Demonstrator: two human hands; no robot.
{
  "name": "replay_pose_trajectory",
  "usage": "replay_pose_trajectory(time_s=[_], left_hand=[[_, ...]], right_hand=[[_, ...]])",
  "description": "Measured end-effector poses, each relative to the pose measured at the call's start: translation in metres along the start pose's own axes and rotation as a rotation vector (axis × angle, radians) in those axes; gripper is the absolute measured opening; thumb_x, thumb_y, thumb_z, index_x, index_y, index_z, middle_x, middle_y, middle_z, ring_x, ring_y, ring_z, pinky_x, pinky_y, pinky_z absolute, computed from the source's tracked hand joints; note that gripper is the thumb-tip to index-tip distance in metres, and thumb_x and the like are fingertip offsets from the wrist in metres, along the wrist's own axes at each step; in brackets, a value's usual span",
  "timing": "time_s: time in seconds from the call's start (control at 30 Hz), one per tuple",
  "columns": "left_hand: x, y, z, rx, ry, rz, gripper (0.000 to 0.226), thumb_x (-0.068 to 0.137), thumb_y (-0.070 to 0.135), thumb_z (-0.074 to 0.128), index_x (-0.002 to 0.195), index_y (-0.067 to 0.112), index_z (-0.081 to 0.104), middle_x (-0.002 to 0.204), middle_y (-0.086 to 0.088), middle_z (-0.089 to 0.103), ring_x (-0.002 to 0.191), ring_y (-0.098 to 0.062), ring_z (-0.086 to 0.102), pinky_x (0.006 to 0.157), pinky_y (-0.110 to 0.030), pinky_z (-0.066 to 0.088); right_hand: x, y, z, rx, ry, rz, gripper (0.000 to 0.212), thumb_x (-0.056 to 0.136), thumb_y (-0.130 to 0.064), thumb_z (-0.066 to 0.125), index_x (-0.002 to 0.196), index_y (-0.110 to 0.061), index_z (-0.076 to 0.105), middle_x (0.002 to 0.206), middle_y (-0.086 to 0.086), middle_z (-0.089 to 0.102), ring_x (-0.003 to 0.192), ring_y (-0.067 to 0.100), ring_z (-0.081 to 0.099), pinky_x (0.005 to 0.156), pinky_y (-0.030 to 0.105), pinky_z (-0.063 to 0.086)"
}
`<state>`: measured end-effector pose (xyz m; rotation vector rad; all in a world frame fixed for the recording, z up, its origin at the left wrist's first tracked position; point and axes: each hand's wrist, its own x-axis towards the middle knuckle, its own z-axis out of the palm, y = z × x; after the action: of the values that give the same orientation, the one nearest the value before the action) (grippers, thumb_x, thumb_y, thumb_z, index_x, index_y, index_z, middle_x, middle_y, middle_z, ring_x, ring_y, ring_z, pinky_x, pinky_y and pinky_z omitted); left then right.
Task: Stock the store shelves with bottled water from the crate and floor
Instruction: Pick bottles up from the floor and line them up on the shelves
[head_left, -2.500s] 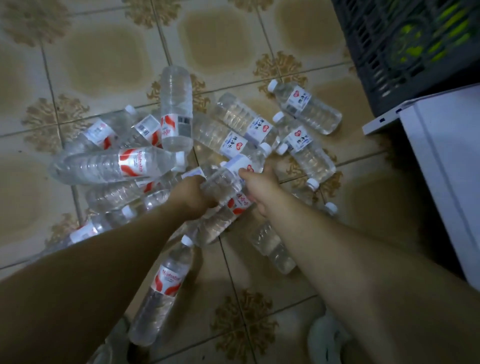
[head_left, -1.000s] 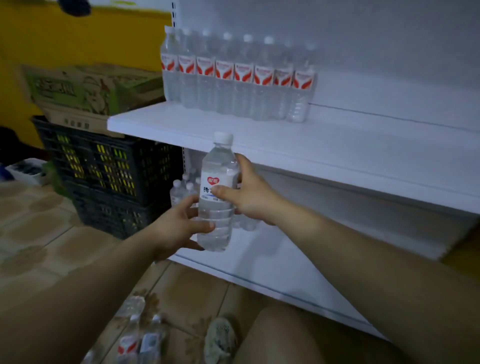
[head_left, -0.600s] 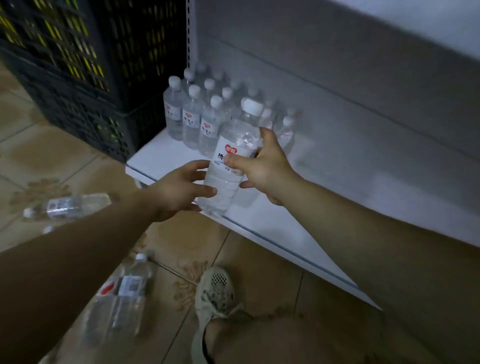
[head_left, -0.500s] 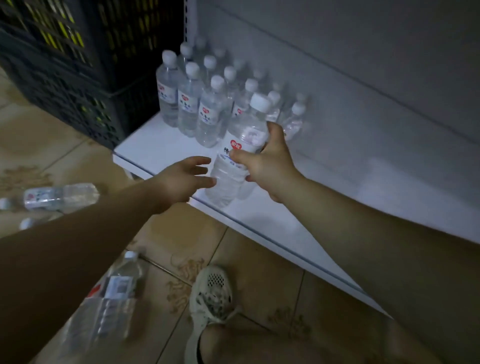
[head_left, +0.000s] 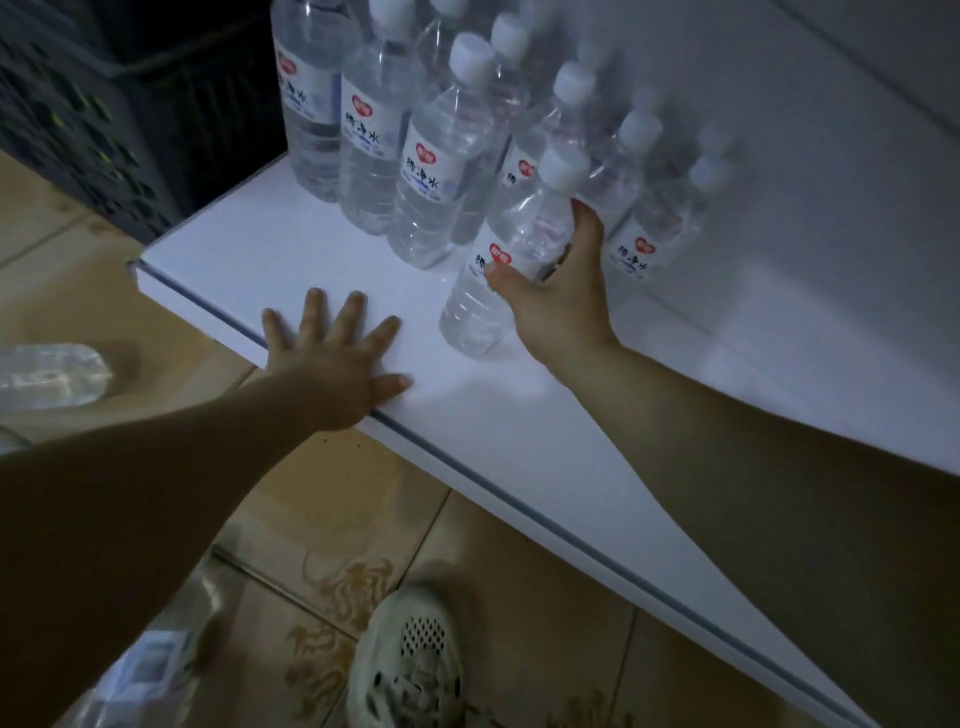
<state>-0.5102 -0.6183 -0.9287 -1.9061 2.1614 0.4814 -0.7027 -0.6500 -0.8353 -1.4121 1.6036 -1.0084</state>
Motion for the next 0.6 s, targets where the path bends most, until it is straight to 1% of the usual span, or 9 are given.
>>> replay_pose_trajectory(time_s=[0.03,0.1,0.2,0.27,0.33,0.4,0.47,0.53,0.6], left_hand=[[0.0,-0.001,0.005,0.018,0.014,0.004,0.076,0.085,0.076,0.011,0.147,0.043,-0.016,0.158,-0.001,-0.025,0.143,-0.036,-0.025,0.111,-0.066,-0.007],[0.001,-0.002,0.011,0.014,0.03,0.003,0.075,0.083,0.076,0.006,0.146,0.043,-0.02,0.156,-0.001,-0.028,0.142,-0.035,-0.028,0.111,-0.066,-0.01],[0.002,-0.003,0.015,-0.014,0.044,0.01,0.077,0.081,0.077,0.004,0.146,0.044,-0.02,0.156,0.0,-0.03,0.14,-0.034,-0.031,0.11,-0.066,-0.013],[0.003,-0.004,0.016,-0.014,0.05,0.01,0.077,0.079,0.077,0.002,0.145,0.044,-0.02,0.156,0.0,-0.03,0.14,-0.034,-0.031,0.11,-0.066,-0.013],[0.003,-0.003,0.016,-0.01,0.048,0.009,0.076,0.08,0.076,0.002,0.145,0.044,-0.021,0.155,0.0,-0.03,0.14,-0.034,-0.031,0.11,-0.066,-0.011],[0.002,-0.004,0.016,-0.015,0.048,0.007,0.075,0.082,0.076,0.003,0.145,0.044,-0.021,0.156,0.0,-0.03,0.14,-0.034,-0.031,0.11,-0.066,-0.011],[0.002,-0.003,0.015,-0.015,0.048,0.008,0.074,0.083,0.075,0.004,0.146,0.044,-0.02,0.156,0.0,-0.028,0.141,-0.035,-0.03,0.11,-0.066,-0.012],[0.002,-0.003,0.014,-0.027,0.038,0.012,0.074,0.084,0.076,0.007,0.146,0.044,-0.019,0.157,0.0,-0.028,0.141,-0.034,-0.03,0.11,-0.066,-0.013],[0.003,-0.005,0.01,-0.057,0.007,0.024,0.075,0.086,0.075,0.016,0.147,0.044,-0.015,0.157,0.001,-0.027,0.141,-0.033,-0.03,0.11,-0.064,-0.014]], right_hand=[[0.005,0.001,0.004,-0.01,0.001,-0.028,0.082,0.082,-0.011,0.075,0.144,-0.026,0.024,0.131,-0.004,0.05,0.116,0.01,0.055,0.093,0.019,0.048],[0.016,0.003,0.013,-0.042,0.0,-0.077,0.084,0.082,-0.012,0.075,0.146,-0.027,0.022,0.14,-0.002,0.045,0.126,0.015,0.048,0.104,0.03,0.043],[0.032,0.001,0.023,-0.072,0.027,-0.114,0.085,0.082,-0.014,0.074,0.147,-0.028,0.021,0.144,0.002,0.04,0.13,0.017,0.045,0.109,0.039,0.04],[0.042,0.0,0.026,-0.114,0.054,-0.123,0.087,0.082,-0.014,0.074,0.149,-0.024,0.02,0.146,0.007,0.032,0.132,0.018,0.04,0.11,0.03,0.036],[0.048,-0.001,0.027,-0.195,0.083,-0.131,0.087,0.086,-0.013,0.072,0.152,-0.018,0.015,0.148,0.011,0.024,0.132,0.018,0.034,0.099,0.013,0.027],[0.051,0.0,0.028,-0.259,0.115,-0.151,0.086,0.088,-0.013,0.07,0.151,-0.01,0.013,0.148,0.014,0.022,0.132,0.019,0.032,0.093,0.007,0.023],[0.051,0.003,0.031,-0.297,0.147,-0.163,0.087,0.087,-0.014,0.07,0.151,-0.006,0.012,0.148,0.017,0.021,0.134,0.025,0.032,0.101,0.014,0.027],[0.05,0.003,0.033,-0.334,0.16,-0.148,0.089,0.087,-0.019,0.071,0.152,-0.008,0.011,0.148,0.017,0.021,0.135,0.028,0.032,0.108,0.029,0.033],[0.049,-0.001,0.033,-0.349,0.148,-0.102,0.089,0.089,-0.022,0.069,0.153,-0.014,0.008,0.15,0.015,0.024,0.133,0.026,0.037,0.103,0.029,0.037]])
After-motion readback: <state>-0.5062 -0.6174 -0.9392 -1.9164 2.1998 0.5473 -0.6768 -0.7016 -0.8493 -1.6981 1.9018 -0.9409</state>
